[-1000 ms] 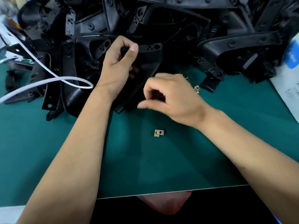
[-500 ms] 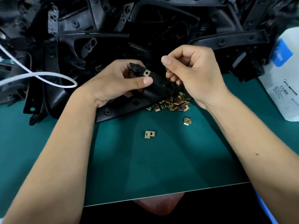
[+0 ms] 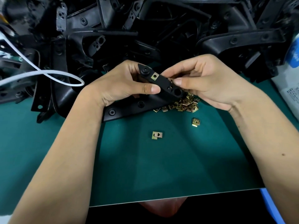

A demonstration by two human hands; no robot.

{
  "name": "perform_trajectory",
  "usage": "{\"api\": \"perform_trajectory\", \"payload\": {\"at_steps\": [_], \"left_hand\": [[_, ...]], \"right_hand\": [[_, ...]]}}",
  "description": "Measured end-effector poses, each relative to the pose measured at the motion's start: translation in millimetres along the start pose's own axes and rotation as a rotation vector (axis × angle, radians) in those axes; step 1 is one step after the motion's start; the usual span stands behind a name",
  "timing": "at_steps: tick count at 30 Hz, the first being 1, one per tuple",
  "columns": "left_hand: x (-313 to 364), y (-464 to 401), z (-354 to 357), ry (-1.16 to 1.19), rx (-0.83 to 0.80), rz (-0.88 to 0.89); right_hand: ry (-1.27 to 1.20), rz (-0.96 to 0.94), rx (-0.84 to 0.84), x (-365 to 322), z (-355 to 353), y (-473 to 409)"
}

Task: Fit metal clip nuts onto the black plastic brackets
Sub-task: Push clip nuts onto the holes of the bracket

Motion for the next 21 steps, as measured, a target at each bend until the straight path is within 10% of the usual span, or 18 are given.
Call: {"api": "perform_trajectory", "payload": {"at_steps": [21], "left_hand": [[-7.0,-0.3,-1.9,0.017,0.025,-0.028]], "right_hand": [[-0.049,-0.007,0.218,-0.2,-3.6,-1.8]]}}
Point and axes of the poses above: each hand's wrist, its own y-axis away from the middle knuckle, its own z-axis out of the palm, x = y × z, the point moved 2 cm from there along -y, towards the middle knuckle, and after that the axes turned 3 degrees about -y, right-handed, at the moved point
